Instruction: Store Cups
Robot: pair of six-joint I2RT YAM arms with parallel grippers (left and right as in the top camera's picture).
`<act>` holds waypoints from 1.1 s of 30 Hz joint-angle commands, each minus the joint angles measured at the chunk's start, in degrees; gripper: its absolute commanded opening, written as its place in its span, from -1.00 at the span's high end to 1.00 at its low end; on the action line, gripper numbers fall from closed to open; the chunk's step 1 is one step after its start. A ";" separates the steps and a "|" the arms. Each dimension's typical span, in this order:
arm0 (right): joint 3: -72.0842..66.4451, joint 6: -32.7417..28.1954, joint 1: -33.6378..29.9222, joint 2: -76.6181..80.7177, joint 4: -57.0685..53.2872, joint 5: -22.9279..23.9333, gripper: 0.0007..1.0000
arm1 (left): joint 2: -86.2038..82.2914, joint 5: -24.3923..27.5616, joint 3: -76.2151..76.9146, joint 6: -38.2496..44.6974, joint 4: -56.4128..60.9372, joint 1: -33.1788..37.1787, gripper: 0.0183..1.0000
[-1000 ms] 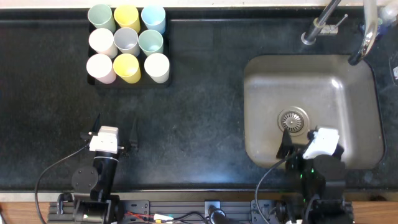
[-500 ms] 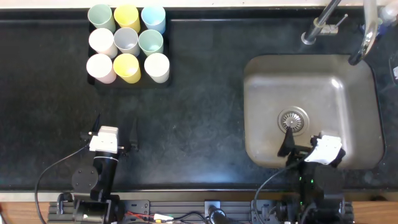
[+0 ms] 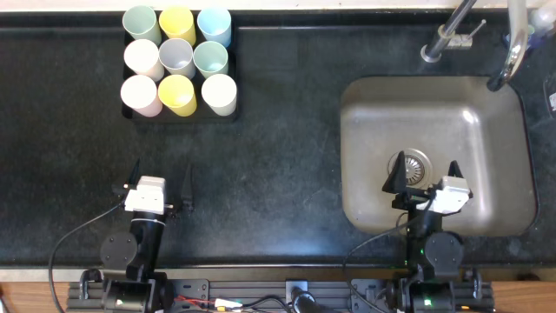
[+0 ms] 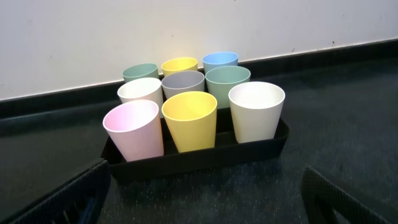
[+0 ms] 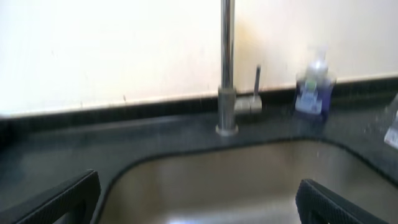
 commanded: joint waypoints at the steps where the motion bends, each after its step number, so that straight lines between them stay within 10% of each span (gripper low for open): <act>1: -0.74 0.44 -0.22 -1.18 0.55 0.46 -1.00 | -0.35 0.13 -0.11 1.03 -0.20 -0.42 -1.00; 33: -0.74 0.44 -0.22 -1.11 0.50 -0.26 -1.00 | -0.35 0.15 -0.11 1.03 -0.20 -0.42 -1.00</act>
